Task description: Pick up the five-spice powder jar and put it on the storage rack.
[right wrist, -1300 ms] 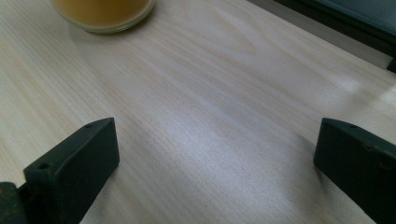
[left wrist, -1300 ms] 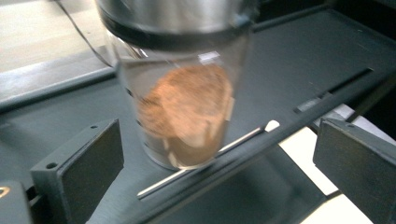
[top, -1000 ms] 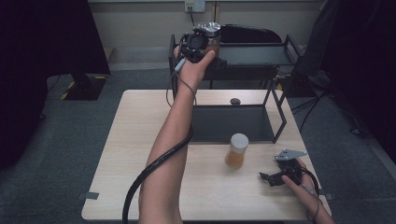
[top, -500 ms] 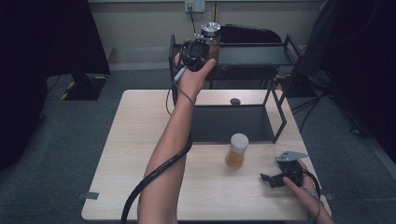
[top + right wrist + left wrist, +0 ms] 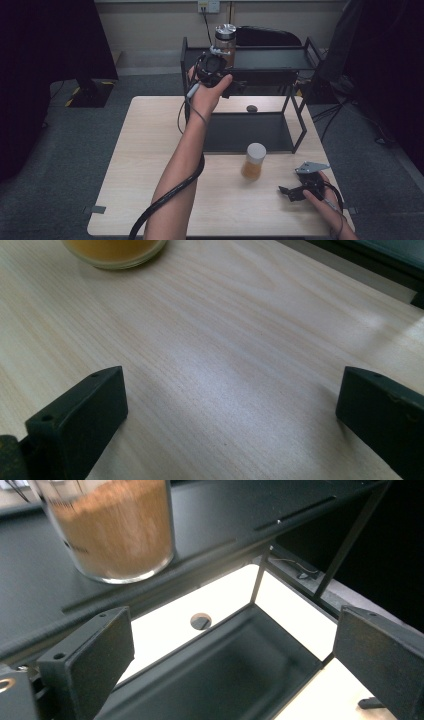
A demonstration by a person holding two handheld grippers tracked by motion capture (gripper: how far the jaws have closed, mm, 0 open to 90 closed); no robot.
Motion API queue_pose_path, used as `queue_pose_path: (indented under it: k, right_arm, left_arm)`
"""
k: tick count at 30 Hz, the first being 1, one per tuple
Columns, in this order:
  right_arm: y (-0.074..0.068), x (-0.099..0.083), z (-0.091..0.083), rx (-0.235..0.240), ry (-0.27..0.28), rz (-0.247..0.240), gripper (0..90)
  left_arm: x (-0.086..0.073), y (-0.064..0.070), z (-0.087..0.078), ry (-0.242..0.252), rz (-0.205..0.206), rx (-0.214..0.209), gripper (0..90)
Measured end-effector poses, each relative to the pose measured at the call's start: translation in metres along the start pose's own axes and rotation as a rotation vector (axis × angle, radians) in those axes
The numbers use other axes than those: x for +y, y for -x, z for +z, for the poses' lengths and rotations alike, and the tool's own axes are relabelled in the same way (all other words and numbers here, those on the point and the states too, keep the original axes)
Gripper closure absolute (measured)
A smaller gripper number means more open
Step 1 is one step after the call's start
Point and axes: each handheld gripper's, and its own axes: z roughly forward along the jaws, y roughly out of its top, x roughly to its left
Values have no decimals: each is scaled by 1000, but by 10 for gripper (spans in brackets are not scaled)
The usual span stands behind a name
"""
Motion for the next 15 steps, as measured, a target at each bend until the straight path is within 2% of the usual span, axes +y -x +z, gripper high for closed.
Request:
queue_pose_path:
  k: [15]
  right_arm:
    - [-1, 0, 0, -2, 0, 2, 0]
  left_arm:
    - [-36, -9, 21, -16, -31, -8, 25]
